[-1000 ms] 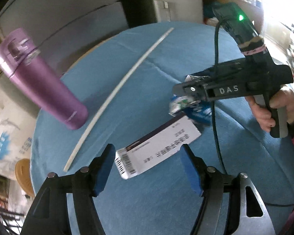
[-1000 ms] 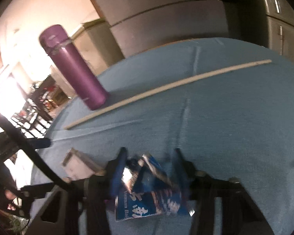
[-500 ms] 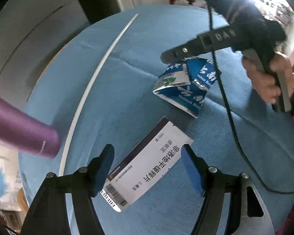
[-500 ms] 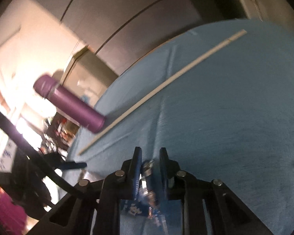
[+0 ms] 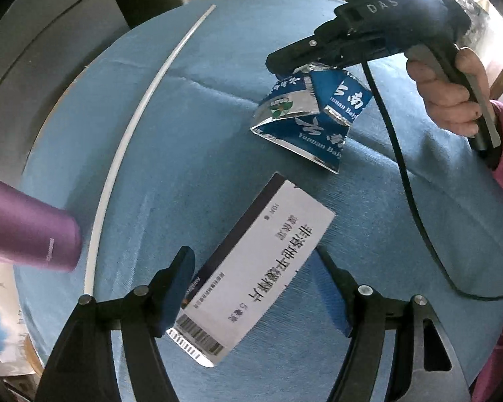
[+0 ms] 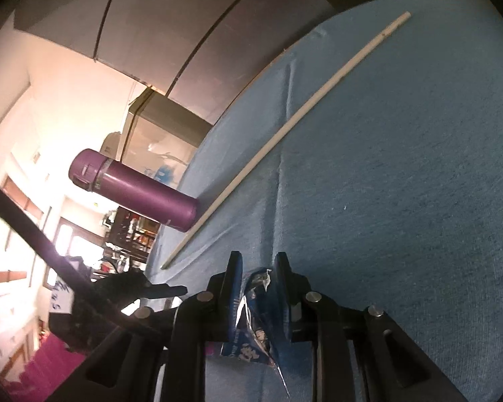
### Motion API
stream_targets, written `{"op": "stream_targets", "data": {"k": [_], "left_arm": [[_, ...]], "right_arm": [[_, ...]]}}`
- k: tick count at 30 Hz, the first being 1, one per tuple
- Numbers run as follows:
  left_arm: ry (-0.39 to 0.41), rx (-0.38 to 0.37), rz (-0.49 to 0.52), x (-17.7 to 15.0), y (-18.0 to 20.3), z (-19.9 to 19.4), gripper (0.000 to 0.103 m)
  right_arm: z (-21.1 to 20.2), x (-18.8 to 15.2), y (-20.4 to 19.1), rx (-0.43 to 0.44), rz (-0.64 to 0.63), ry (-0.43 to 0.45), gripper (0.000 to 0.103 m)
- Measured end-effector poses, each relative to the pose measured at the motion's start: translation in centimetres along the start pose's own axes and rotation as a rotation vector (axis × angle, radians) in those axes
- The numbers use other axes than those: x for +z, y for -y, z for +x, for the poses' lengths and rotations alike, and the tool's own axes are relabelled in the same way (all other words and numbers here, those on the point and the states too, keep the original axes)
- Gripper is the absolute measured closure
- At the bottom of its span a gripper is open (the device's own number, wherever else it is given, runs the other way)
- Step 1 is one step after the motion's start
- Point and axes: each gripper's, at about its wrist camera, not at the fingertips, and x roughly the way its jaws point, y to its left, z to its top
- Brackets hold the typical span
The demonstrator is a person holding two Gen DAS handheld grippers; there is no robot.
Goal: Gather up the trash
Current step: 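Carry the medicine box and milk carton with both tools over the red basket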
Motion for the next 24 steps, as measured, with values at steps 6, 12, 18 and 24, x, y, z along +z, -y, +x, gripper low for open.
{"op": "stream_targets", "data": {"k": [6,12,18,24], "left_arm": [[0.011,-0.044,-0.08,-1.5,0.6,-0.3,0.041],[0.005,-0.004,-0.189,-3.1,2.5,-1.0,0.048],[-0.012,0.042,-0.341,-4.8,4.5,-1.7,0.05],[0.008,0.095,-0.459,-7.1,7.6,-2.7,0.051]], "right_arm": [[-0.2,-0.2,-0.8,0.018,-0.021,0.01,0.04],[0.4,-0.8,-1.8,-0.042,-0.089,-0.015,0.06],[0.8,-1.8,-4.0,-0.105,-0.196,-0.012,0.081],[-1.3,-2.5,-4.9,-0.084,-0.162,0.071,0.082]]}}
